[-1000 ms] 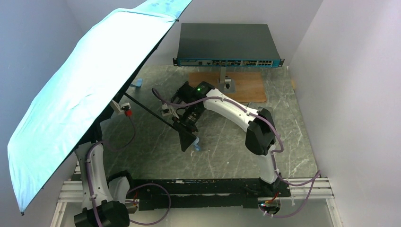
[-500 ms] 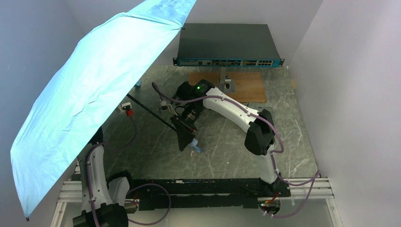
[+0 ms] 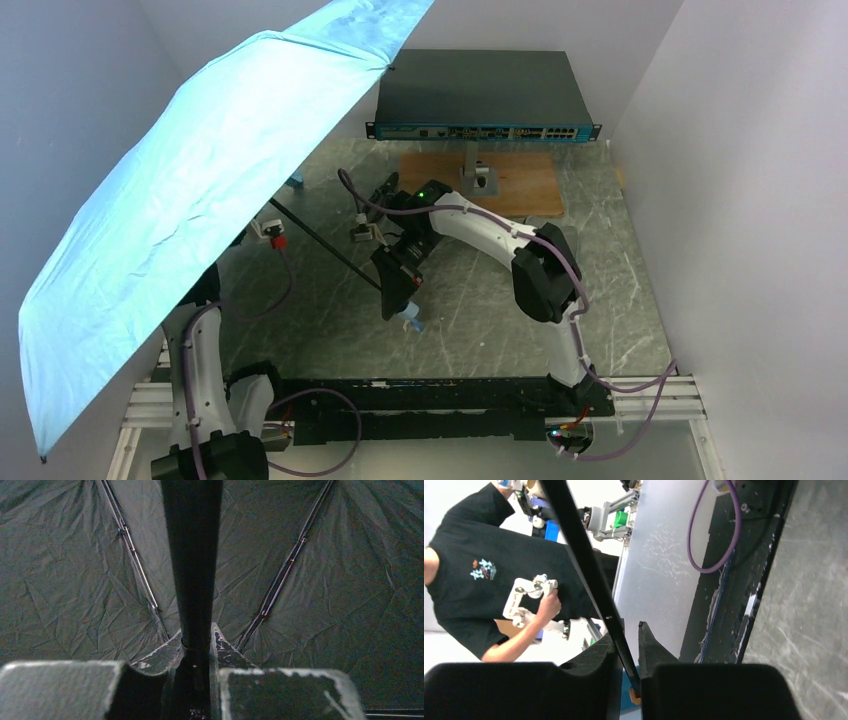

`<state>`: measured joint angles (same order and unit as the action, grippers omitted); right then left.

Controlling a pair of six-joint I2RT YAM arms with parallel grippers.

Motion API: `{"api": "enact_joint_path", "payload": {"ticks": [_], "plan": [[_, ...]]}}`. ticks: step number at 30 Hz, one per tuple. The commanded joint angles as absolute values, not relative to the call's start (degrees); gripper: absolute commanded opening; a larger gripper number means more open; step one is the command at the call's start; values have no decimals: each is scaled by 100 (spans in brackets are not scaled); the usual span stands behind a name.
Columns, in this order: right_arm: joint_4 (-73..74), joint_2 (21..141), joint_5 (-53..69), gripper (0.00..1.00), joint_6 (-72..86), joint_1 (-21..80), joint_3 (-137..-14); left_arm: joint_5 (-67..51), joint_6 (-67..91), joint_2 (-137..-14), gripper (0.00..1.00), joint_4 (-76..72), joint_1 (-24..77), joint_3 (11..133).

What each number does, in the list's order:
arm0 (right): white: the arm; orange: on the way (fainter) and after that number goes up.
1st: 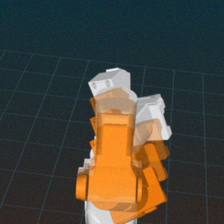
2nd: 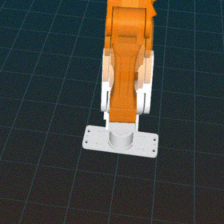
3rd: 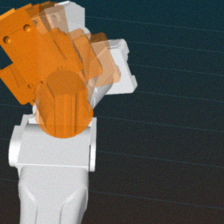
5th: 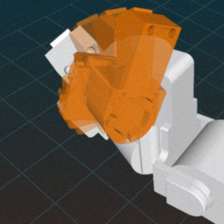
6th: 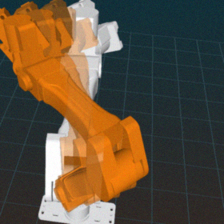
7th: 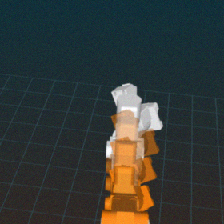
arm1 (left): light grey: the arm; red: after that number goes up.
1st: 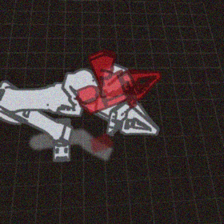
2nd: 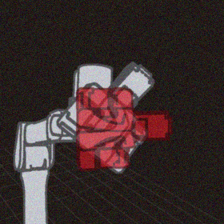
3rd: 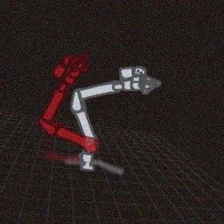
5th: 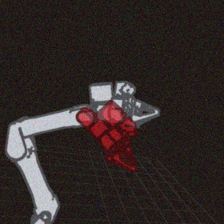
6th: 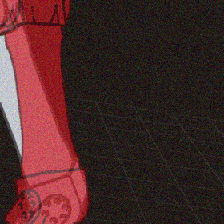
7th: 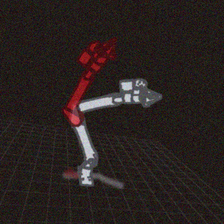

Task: Open the umbrella

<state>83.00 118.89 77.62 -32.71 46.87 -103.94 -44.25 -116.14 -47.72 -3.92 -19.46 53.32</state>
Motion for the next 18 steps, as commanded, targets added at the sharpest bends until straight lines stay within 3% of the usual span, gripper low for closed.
{"api": "enact_joint_path", "payload": {"ticks": [1,4,12,18], "plan": [[8593,11561,7461,9,-3688,4768,-9774,-3760,-11423,-4940,0,-1218,-2030,5894],[8603,11365,6999,0,-3821,4934,-9491,-3164,-11591,-5279,6,-1627,-2036,5966],[8608,10971,6027,0,-3899,5084,-8842,-1746,-12328,-6460,26,-3112,-2157,6144],[8619,10759,5477,0,-3951,5242,-8344,-1349,-12644,-7027,34,-3427,-2329,6434]]}}
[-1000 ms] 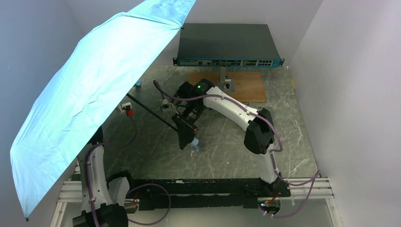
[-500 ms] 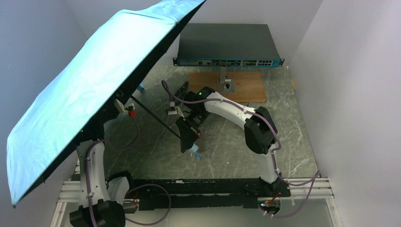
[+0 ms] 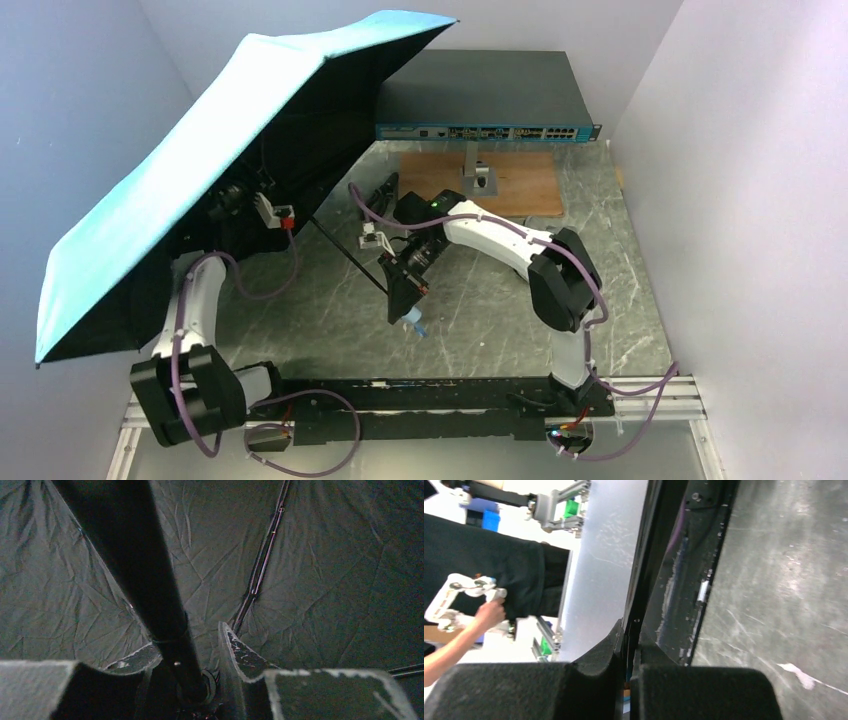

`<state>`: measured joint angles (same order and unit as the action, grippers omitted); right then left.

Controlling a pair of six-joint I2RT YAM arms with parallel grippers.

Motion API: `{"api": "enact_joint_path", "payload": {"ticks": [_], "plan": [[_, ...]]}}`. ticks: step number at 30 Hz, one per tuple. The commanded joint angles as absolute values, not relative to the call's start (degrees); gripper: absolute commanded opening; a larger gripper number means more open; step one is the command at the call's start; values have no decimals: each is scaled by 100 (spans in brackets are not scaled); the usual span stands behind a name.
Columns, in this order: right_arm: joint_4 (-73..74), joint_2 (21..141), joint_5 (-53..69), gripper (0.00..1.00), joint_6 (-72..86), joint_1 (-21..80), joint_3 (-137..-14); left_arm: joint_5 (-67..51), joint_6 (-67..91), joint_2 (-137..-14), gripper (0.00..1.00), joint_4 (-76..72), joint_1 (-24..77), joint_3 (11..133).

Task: Open the umbrella

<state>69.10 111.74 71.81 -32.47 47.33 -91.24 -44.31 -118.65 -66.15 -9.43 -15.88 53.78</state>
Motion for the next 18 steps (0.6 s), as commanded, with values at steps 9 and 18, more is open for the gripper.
{"api": "enact_joint_path", "payload": {"ticks": [9,18], "plan": [[8617,10617,5403,0,-3931,5347,-7920,-662,-12703,-7650,15,-3457,-2472,7196],[8606,10732,5380,0,-3927,5375,-8416,-1236,-12402,-7295,32,-3341,-2589,6965]]}}
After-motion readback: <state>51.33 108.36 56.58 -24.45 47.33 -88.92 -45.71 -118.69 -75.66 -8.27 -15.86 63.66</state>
